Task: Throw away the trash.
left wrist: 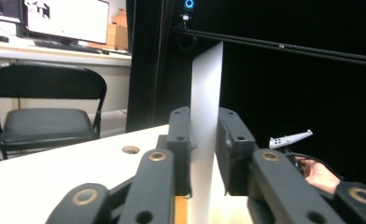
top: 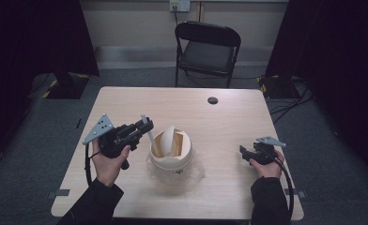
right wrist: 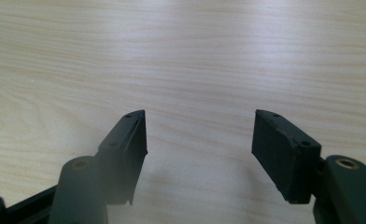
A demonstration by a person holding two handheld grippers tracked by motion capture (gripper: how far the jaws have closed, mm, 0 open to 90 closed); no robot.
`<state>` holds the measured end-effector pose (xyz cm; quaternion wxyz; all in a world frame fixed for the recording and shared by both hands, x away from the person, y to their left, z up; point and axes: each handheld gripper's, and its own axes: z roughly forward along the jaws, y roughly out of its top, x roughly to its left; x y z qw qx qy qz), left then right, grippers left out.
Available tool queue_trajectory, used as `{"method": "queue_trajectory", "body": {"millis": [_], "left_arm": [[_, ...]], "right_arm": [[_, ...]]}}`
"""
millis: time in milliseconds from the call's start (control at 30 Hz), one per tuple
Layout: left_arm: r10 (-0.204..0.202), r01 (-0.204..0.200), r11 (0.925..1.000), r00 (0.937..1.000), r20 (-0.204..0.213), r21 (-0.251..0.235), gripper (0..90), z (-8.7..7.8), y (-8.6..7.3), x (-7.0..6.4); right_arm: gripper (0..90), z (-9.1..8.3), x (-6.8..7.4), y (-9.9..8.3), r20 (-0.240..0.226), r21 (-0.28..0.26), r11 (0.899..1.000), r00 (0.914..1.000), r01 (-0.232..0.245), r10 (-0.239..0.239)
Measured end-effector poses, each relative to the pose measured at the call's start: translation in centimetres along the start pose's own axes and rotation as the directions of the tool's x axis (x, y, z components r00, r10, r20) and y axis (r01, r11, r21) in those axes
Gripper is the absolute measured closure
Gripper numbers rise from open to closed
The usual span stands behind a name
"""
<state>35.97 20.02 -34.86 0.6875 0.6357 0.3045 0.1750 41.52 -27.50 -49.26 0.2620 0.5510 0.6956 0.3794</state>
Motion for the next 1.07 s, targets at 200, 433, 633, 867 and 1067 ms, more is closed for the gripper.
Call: {"method": "queue_trajectory", "body": {"millis": [200, 433, 633, 867, 1067], "left_arm": [[-0.001, 0.0, 0.9997, 0.9997, -0.024, -0.025, 58.4, -1.8, -0.2, 0.6], [0.015, -0.019, 0.9994, 0.9929, -0.118, -0.03, 46.6, -5.0, -1.1, 1.8], [0.022, 0.003, 0.9948, 0.9687, -0.247, 0.102, 40.4, -7.5, -4.4, 4.0], [0.056, 0.098, 0.9293, 0.9161, -0.397, 0.356, 35.9, -8.8, -9.7, 7.1], [0.097, 0.146, 0.8729, 0.8827, -0.46, 0.465, 32.7, -9.3, -12.1, 8.8]], "right_arm": [[35.7, 0.0, -0.2, -0.1, 0.001, 0.0, 1.0, 1.0, -0.003, 0.003], [35.6, -0.1, -0.2, -0.1, 0.002, -0.001, 1.0, 1.0, -0.005, 0.005], [35.1, -0.1, -0.3, -0.2, 0.008, 0.004, 1.0, 0.9999, -0.007, 0.007], [33.7, 0.1, -0.4, -0.4, 0.014, 0.016, 1.0, 0.9999, -0.01, 0.01], [31.5, 0.1, -0.5, -0.4, 0.017, 0.026, 1.0, 0.9997, -0.015, 0.014]]}}
